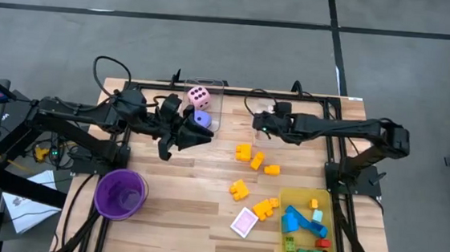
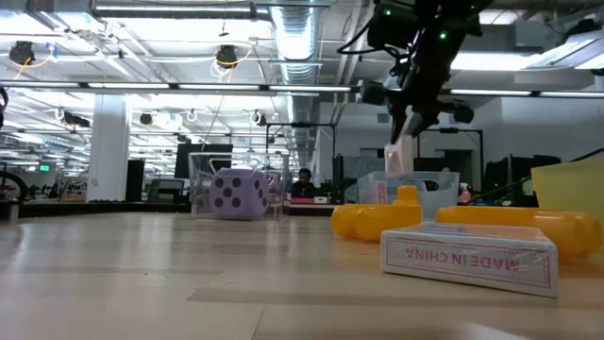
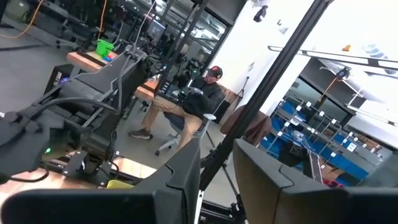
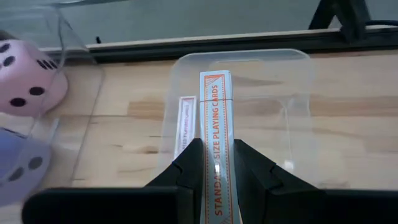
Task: Pick & Place Toys
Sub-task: Put the orange deck of cards into the right transparent bin
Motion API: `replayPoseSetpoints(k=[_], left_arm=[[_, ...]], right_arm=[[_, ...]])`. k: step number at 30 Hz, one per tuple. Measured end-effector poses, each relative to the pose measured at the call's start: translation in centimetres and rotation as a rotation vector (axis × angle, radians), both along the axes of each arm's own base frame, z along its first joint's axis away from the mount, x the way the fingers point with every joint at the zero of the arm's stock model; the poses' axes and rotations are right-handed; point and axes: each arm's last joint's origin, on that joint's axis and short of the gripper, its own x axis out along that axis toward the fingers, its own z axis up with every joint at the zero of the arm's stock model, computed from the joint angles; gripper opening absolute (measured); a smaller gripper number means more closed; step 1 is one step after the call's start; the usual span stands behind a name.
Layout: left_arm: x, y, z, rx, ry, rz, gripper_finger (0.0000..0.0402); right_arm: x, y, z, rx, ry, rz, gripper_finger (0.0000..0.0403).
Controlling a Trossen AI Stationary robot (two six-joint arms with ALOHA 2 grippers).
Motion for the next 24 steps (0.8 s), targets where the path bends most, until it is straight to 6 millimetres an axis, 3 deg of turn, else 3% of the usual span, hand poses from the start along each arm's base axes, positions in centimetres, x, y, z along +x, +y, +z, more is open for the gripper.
replayPoseSetpoints(k=[16, 20, 24], left_arm=[[0.0, 0.0, 0.1, -0.004, -0.008, -0.004, 0.0092], [0.0, 0.0, 0.2, -0.005, -0.015, -0.004, 0.0092], [0.0, 0.0, 0.2, -0.009, -0.016, -0.003, 0.0092]], right_arm=[[1.0, -1.4, -2.3, 0.002, 0.062, -0.02, 0.0055], [0.9, -2.0, -2.2, -0.003, 0.071, -0.026, 0.0055], [0.4, -2.4, -3.4, 0.005, 0.018, -0.011, 0.0055]])
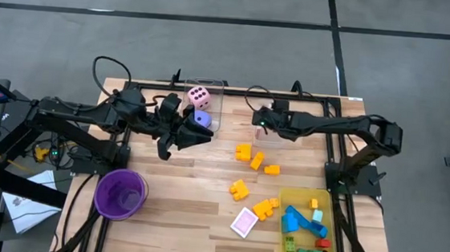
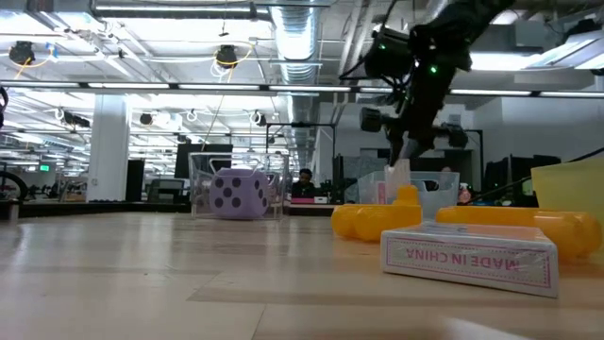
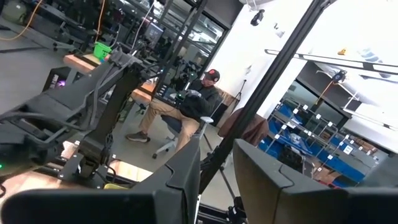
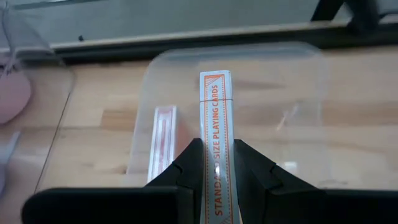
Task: Pick & Place Toys
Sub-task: Put the orange deck of cards into the right transparent bin
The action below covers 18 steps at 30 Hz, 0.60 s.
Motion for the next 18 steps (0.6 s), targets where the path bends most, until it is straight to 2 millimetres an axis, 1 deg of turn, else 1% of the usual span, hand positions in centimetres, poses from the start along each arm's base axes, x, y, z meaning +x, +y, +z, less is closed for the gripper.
replayPoseSetpoints(k=[2, 4, 8, 11, 18], left_arm=[[0.0, 0.0, 0.0, -0.001, -0.002, 0.002, 0.0092], [0.0, 0.0, 0.0, -0.001, -0.005, 0.003, 0.0092], [0.0, 0.0, 0.1, -0.001, -0.006, 0.003, 0.0092], [0.0, 0.0, 0.1, -0.002, -0.006, 0.003, 0.0092], [0.0, 0.1, 0.1, -0.006, -0.012, 0.02, 0.0092]], right_arm=[[-0.5, 0.2, -0.7, 0.011, -0.032, 0.015, 0.0055], [-1.1, 0.5, -1.0, 0.007, -0.036, 0.022, 0.0055], [-1.6, 0.5, 0.1, -0.056, -0.042, 0.028, 0.0055], [-1.6, 0.2, -0.1, -0.06, -0.032, 0.025, 0.0055], [-0.6, 0.1, -1.6, -0.043, -0.022, 0.045, 0.0055]])
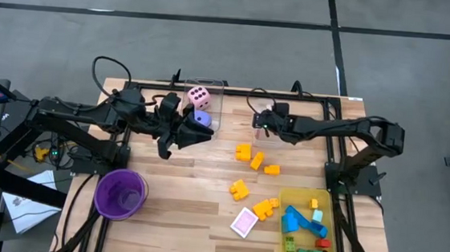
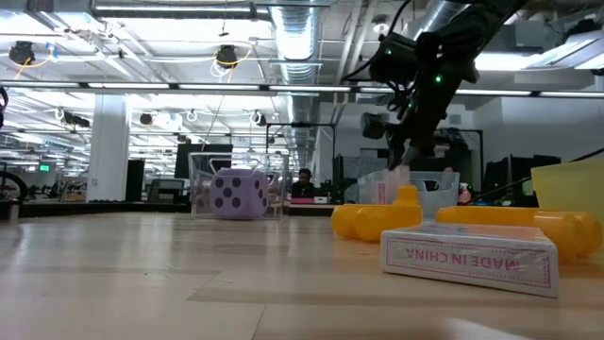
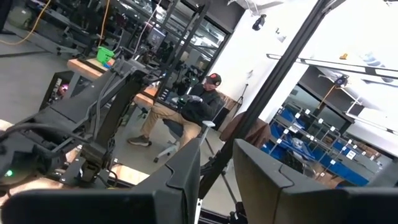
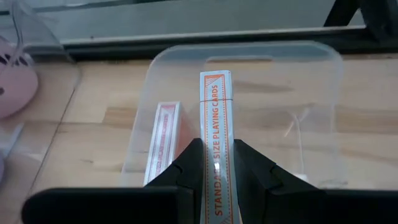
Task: Pick & Place Toys
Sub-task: Put the orange deck of cards into the right transparent bin
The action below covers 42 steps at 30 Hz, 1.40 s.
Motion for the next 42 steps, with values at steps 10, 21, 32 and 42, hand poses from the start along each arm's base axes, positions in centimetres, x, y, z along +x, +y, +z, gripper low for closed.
replayPoseSetpoints(k=[10, 21, 32, 42], left_arm=[[0.0, 0.0, 0.2, -0.005, -0.016, 0.001, 0.0092], [0.0, 0.0, 0.2, -0.005, -0.016, 0.001, 0.0092], [0.0, 0.0, 0.2, -0.005, -0.019, 0.001, 0.0092], [0.0, 0.0, 0.2, -0.005, -0.017, 0.001, 0.0092]], right_arm=[[0.3, -0.1, -0.9, 0.023, -0.024, -0.053, 0.0055], [0.9, 0.4, -2.1, 0.017, -0.006, -0.051, 0.0055], [1.5, 1.1, -2.8, 0.022, -0.003, -0.031, 0.0055], [1.5, 0.3, -2.7, 0.028, -0.028, -0.033, 0.0055]])
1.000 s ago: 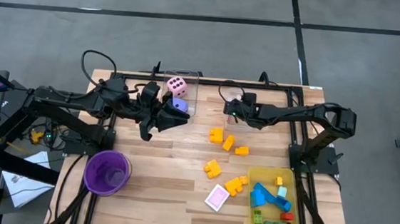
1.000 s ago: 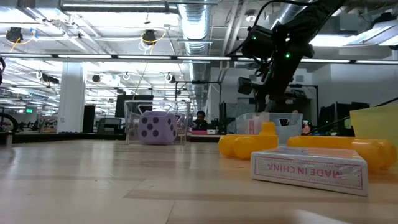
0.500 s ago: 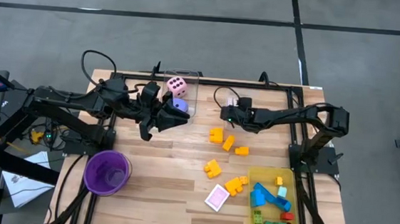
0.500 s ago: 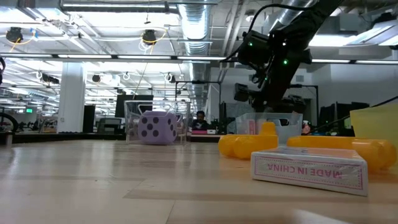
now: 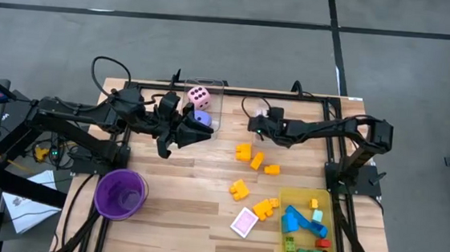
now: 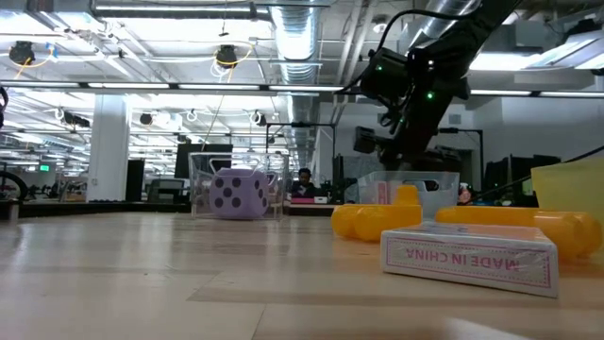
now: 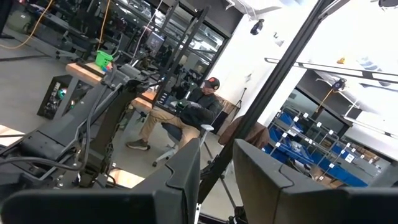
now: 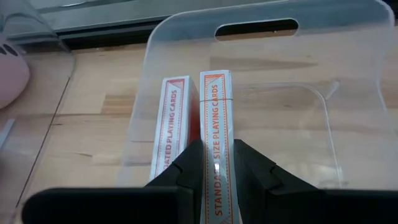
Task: Pick & Place Toys
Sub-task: Put the orange deck of cards into the right transparent bin, then put the pink deck of cards into the right transparent bin
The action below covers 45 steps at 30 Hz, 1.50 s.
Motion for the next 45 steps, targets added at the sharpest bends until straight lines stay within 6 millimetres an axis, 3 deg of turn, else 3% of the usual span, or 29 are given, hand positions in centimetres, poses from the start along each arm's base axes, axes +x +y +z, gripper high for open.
replayPoseSetpoints(k=[11, 19, 26, 37, 45], left_arm=[[0.0, 0.0, 0.0, 0.0, 0.0, 0.0, 0.0092], [0.0, 0.0, 0.0, 0.0, 0.001, 0.0, 0.0092], [0.0, 0.0, 0.0, 0.0, 0.001, 0.0, 0.0092], [0.0, 0.0, 0.0, 0.0, 0.004, 0.0, 0.0092], [0.0, 0.0, 0.0, 0.025, 0.001, 0.007, 0.0092]], right_arm=[[0.1, 0.0, 0.0, 0.005, 0.009, 0.029, 0.0056], [0.1, 0.0, 0.0, 0.011, 0.01, 0.035, 0.0135], [0.0, 0.1, 0.3, 0.006, 0.002, 0.034, 0.0164], [-1.2, 0.4, 3.8, -0.064, -0.036, 0.06, 0.015], [-2.8, 3.3, 8.7, -0.169, -0.047, 0.282, 0.012]])
